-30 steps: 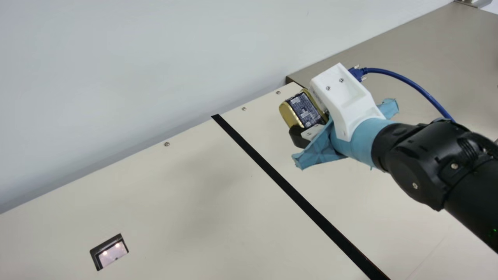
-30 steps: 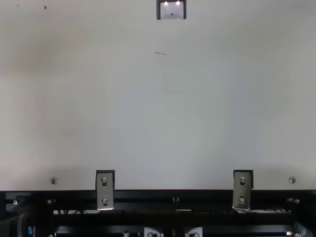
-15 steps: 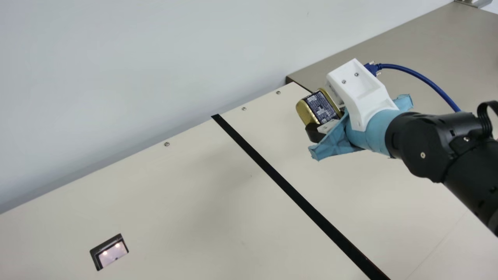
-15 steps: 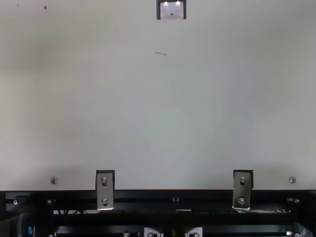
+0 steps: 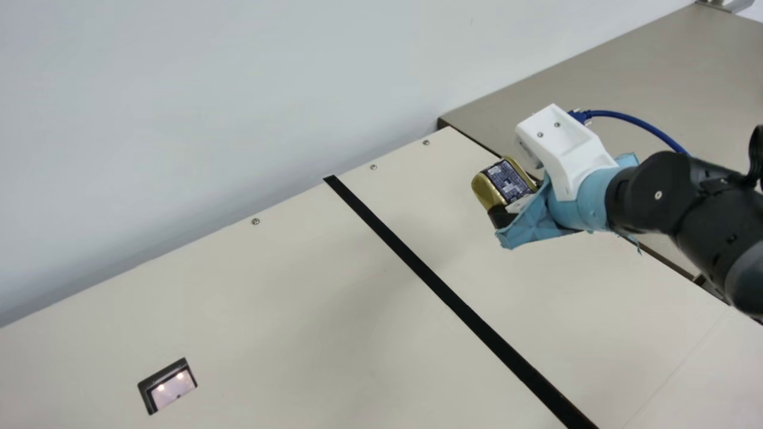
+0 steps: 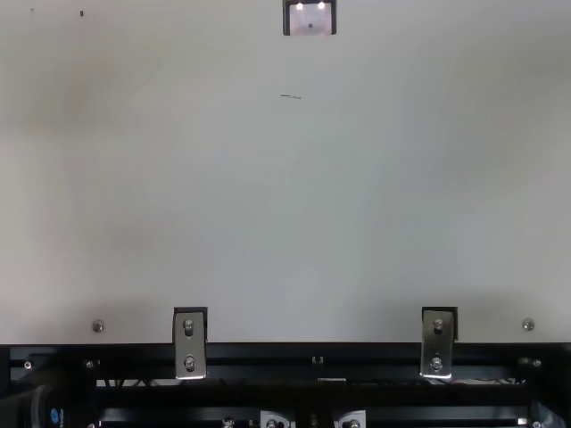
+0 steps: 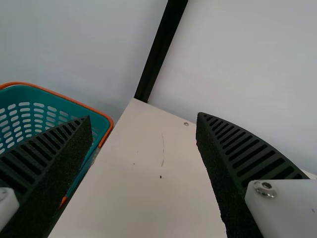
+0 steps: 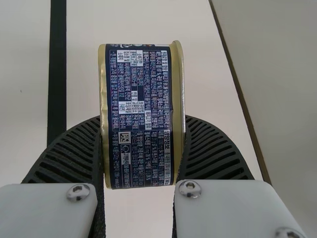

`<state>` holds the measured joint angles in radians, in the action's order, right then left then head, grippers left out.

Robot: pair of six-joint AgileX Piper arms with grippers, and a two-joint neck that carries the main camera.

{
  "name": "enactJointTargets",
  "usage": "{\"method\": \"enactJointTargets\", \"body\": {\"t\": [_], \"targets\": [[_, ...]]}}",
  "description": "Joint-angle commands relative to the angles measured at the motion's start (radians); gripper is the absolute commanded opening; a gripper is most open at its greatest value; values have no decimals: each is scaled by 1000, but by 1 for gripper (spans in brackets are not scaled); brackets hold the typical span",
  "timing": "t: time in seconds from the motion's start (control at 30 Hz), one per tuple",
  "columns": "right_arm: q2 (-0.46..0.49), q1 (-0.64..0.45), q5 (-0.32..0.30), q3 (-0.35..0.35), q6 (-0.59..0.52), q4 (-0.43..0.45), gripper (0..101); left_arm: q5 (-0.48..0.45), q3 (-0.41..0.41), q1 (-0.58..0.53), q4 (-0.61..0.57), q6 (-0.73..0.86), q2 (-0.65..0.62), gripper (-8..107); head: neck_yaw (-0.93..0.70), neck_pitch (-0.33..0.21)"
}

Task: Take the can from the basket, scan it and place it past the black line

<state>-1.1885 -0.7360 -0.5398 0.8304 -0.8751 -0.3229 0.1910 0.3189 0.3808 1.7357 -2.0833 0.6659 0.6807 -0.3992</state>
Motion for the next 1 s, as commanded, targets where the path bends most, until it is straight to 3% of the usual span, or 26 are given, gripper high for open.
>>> {"method": "enactJointTargets", "body": {"t": [0.0,0.2,0.43,0.67,0.97], "targets": [[-24,-35,-22,8,-87,-24,0,0,0,0,0,0,0,90,28,-37],[-89,-95,-49,20,-183,-47,0,0,0,0,0,0,0,90,28,-37],[-152,-115,-73,11,-224,-12,0,0,0,0,0,0,0,90,28,-37],[-200,-90,-85,-6,-173,90,0,0,0,0,0,0,0,90,28,-37],[-263,-45,-42,-8,-46,232,0,0,0,0,0,0,0,90,28,-37]]}}
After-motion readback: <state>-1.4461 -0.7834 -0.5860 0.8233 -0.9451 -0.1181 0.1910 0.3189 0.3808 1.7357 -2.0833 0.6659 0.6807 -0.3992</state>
